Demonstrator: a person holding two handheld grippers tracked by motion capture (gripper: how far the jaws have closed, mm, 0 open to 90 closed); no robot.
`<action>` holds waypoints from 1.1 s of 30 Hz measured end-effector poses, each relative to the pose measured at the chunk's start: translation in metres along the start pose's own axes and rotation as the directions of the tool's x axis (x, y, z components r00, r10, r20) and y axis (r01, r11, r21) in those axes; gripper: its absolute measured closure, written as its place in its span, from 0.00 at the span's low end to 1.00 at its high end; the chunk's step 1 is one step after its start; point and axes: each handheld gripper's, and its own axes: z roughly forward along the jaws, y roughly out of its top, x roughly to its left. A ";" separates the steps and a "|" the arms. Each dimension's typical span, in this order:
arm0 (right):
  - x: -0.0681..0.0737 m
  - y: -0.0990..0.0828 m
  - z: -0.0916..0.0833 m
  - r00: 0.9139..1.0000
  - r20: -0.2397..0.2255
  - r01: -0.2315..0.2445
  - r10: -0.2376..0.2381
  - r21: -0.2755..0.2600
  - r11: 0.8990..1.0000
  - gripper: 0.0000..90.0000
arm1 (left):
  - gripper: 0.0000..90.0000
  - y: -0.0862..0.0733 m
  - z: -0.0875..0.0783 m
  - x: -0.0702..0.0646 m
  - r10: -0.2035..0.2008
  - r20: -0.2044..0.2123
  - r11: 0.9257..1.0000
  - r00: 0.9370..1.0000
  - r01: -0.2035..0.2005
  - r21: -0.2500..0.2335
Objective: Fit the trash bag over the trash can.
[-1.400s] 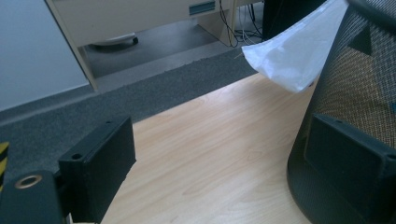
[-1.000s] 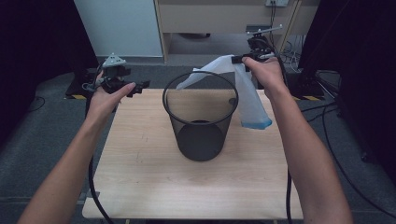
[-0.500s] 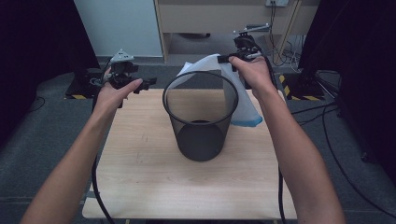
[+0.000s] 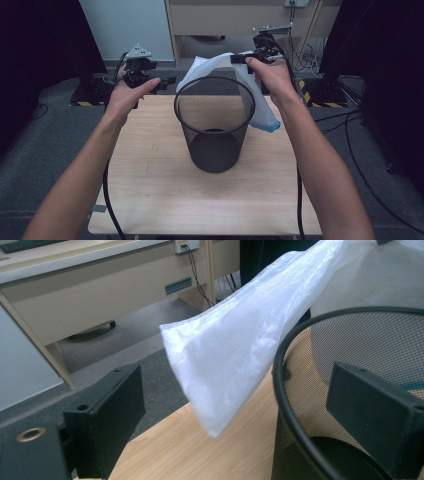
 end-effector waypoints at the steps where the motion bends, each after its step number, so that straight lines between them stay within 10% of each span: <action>1: 0.001 0.001 0.000 1.000 -0.002 0.002 -0.002 -0.002 1.000 1.00 | 0.09 0.002 0.001 -0.001 0.009 0.005 1.000 1.000 -0.009 0.001; 28: 0.032 -0.006 -0.006 0.990 -0.135 0.049 -0.049 -0.004 0.999 1.00 | 0.13 0.027 0.050 -0.046 0.095 0.124 0.995 0.988 -0.098 0.016; 32: 0.035 -0.012 -0.010 0.989 -0.139 0.056 -0.055 0.003 0.998 1.00 | 0.37 0.029 0.047 -0.053 0.158 0.120 0.987 0.980 -0.160 0.006; 33: 0.036 -0.013 -0.013 0.988 -0.146 0.058 -0.057 0.001 0.998 1.00 | 0.57 0.031 0.047 -0.056 0.174 0.121 0.984 0.977 -0.176 0.002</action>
